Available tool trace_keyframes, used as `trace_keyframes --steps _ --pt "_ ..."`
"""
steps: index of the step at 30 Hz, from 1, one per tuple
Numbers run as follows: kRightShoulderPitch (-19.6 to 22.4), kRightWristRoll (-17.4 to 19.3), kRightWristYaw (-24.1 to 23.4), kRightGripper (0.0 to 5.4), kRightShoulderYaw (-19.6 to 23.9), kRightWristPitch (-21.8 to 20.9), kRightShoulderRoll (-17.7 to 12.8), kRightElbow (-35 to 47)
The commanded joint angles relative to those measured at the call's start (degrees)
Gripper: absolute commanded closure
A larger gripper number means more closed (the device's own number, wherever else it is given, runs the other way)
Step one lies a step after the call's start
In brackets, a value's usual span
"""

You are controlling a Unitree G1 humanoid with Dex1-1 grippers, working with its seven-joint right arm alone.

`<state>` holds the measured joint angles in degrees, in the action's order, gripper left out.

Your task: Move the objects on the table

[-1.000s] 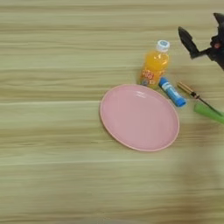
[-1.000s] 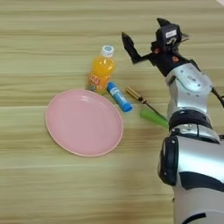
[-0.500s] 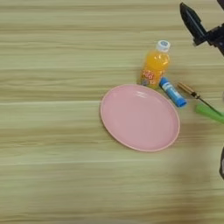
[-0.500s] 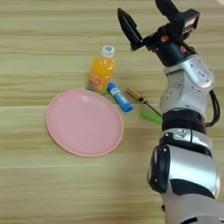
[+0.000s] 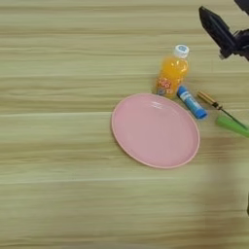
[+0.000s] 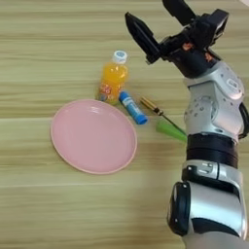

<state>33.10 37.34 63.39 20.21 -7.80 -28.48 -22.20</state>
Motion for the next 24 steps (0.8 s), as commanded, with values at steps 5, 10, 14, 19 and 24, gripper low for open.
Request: trace_keyframes --steps 5,10,14,19,24 --pt "-3.6 -0.4 6.8 0.03 -3.9 5.3 -4.0 10.9" --pt "-7.2 -2.1 10.2 0.03 -6.4 6.8 -5.0 14.4" --pt "-9.5 -3.3 12.7 0.03 -8.3 8.0 -5.9 16.1" --pt "-12.4 -5.4 15.4 0.03 -10.5 8.5 -7.0 17.6" --pt "-13.9 -7.8 16.7 0.03 -12.2 8.0 -7.6 17.9"
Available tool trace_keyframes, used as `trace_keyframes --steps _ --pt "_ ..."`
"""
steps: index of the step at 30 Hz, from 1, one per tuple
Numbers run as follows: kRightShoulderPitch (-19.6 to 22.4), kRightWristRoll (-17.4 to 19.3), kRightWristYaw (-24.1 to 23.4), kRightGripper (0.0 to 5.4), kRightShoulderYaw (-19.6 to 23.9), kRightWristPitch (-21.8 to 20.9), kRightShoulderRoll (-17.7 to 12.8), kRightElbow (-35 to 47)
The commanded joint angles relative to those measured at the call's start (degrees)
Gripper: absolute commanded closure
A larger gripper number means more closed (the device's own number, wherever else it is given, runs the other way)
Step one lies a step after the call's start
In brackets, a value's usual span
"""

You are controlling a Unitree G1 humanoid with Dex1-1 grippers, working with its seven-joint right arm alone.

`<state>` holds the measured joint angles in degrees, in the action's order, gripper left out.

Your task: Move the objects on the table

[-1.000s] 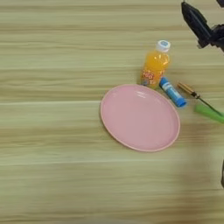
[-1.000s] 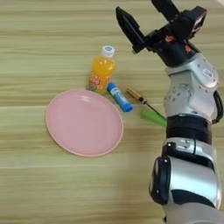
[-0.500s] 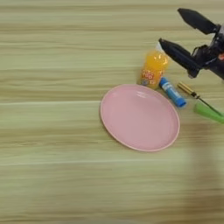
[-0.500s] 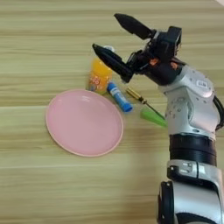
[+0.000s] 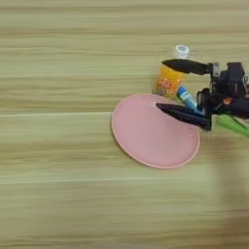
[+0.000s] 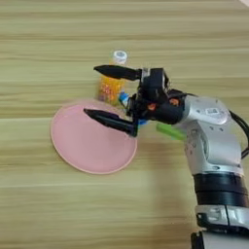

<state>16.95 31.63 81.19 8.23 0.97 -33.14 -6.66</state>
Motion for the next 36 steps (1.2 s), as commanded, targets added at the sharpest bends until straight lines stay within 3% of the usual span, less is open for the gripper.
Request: trace_keyframes --steps 1,5,26,30,36 --pt "1.8 -3.1 -0.9 0.03 -0.8 -1.3 -3.1 2.2" --pt "0.9 -5.9 -0.2 0.03 -2.5 -2.7 -3.4 1.8" --pt "1.4 -12.9 -0.7 0.03 -5.0 -8.5 -2.8 -3.9" --pt "1.8 -15.5 -2.1 0.03 -5.8 -10.1 -2.7 -5.6" --pt "2.3 -22.3 -6.0 0.03 -8.8 -13.3 -2.3 -8.9"
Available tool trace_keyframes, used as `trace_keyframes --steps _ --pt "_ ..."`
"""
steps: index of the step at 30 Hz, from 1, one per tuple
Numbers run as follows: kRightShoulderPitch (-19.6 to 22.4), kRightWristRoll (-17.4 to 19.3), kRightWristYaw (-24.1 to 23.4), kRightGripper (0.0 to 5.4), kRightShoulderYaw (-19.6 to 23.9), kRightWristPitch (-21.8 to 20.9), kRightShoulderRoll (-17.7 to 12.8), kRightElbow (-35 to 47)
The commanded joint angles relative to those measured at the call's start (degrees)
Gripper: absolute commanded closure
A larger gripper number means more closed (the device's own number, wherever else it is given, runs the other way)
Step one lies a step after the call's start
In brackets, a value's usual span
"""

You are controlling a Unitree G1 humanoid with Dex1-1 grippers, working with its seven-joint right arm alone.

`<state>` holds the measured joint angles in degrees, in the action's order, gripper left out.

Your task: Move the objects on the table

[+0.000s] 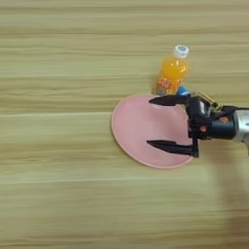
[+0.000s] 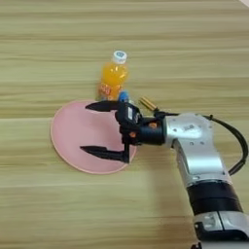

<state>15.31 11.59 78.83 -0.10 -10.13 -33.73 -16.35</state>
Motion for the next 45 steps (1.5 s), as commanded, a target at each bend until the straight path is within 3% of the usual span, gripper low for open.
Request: trace_keyframes --steps 1,15,20,30,45 --pt "3.9 -3.4 -4.3 0.03 -1.1 -2.7 -1.6 0.5" --pt "3.4 -15.0 -10.2 0.03 -8.7 -7.4 -1.6 -4.3" --pt "3.4 -16.8 -11.1 0.03 -10.6 -8.5 -1.7 -6.2" --pt "0.8 -14.3 -7.8 0.03 -12.9 -7.6 -2.4 -2.8" --pt "-4.1 -9.7 -2.8 0.03 -16.2 -1.8 -2.3 8.7"
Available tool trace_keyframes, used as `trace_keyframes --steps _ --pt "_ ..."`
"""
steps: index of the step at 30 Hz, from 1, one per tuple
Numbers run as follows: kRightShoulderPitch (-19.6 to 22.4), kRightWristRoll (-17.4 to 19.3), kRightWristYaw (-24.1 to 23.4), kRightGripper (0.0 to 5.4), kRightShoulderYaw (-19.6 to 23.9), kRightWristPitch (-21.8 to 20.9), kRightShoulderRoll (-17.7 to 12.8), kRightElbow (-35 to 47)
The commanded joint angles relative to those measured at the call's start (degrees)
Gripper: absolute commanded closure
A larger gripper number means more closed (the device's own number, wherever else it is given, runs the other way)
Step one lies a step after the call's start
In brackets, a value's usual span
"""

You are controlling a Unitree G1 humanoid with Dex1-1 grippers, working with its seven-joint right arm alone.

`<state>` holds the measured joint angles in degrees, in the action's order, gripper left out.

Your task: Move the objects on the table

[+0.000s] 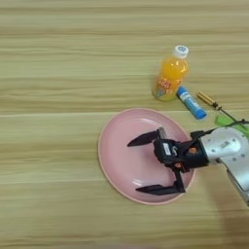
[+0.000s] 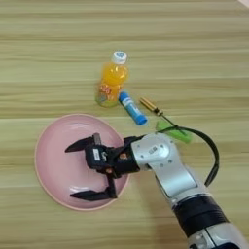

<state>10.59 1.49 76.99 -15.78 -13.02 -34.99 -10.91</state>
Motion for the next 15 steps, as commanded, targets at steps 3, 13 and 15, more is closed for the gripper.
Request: trace_keyframes --steps 3,13,15 --pt "-0.3 1.2 -0.7 0.03 -1.7 2.5 0.1 5.1" --pt "-2.4 1.0 -1.7 0.03 -4.6 4.7 2.2 9.3" --pt "-2.7 1.2 -1.9 0.03 -5.2 5.1 2.9 10.1"
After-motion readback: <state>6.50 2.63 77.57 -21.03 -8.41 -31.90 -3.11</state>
